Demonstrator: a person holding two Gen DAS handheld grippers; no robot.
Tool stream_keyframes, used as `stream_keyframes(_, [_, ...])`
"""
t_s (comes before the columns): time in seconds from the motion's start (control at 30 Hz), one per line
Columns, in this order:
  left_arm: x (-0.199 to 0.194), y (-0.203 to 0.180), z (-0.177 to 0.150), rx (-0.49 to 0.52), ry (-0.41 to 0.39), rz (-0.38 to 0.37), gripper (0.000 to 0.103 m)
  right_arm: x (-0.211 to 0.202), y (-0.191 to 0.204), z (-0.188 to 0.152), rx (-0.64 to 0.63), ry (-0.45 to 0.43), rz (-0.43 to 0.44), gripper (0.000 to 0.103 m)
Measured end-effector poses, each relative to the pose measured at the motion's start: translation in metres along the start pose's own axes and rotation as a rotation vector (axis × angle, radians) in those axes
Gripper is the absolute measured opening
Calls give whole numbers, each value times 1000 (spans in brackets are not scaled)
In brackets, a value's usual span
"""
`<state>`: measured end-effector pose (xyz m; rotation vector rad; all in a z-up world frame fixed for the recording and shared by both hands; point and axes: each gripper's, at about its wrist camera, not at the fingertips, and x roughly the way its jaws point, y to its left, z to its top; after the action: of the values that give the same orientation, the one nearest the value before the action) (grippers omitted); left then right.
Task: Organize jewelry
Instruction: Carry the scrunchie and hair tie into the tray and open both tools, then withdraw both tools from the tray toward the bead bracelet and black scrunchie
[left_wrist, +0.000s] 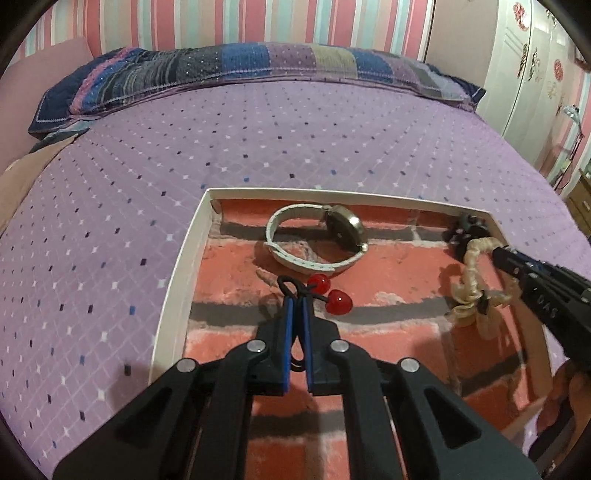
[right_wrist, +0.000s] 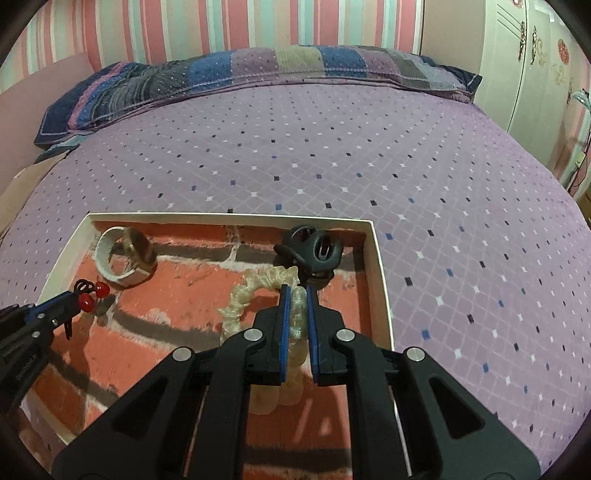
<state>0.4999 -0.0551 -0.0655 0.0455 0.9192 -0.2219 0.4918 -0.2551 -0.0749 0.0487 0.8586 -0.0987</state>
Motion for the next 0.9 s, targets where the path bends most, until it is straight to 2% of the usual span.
stream_keyframes(0.47, [23, 11, 4, -27, 48, 43, 8, 21, 5, 7, -42, 64, -17, 12])
stream_keyframes(0.57, [19, 13, 2, -33, 51, 49, 10, 13, 4, 9, -50, 54, -11, 29])
stream_keyframes(0.63, [15, 13, 2, -35, 53, 43, 11, 4, 2, 10, -55, 42, -8, 55])
stream_keyframes(0.67, [12, 13, 1, -36, 52, 38, 11, 1, 2, 10, -58, 35, -5, 59])
stream_keyframes(0.7, [7, 13, 1, -38, 48, 32, 19, -6, 0, 11, -64, 24, -7, 64])
stream_keyframes(0.73, [1, 13, 0, -41, 36, 35, 36, -12, -2, 11, -69, 18, -11, 66])
stream_keyframes(0.77, [-5, 13, 0, -42, 20, 42, 44, -18, -5, 11, -69, 11, -4, 68])
stream_keyframes(0.8, [-13, 12, 0, -42, -2, 49, 50, -25, -8, 11, -65, 5, 6, 73])
stream_keyframes(0.9, [-36, 10, -3, -42, -24, 18, 51, -46, -17, 8, -50, -23, 14, 84])
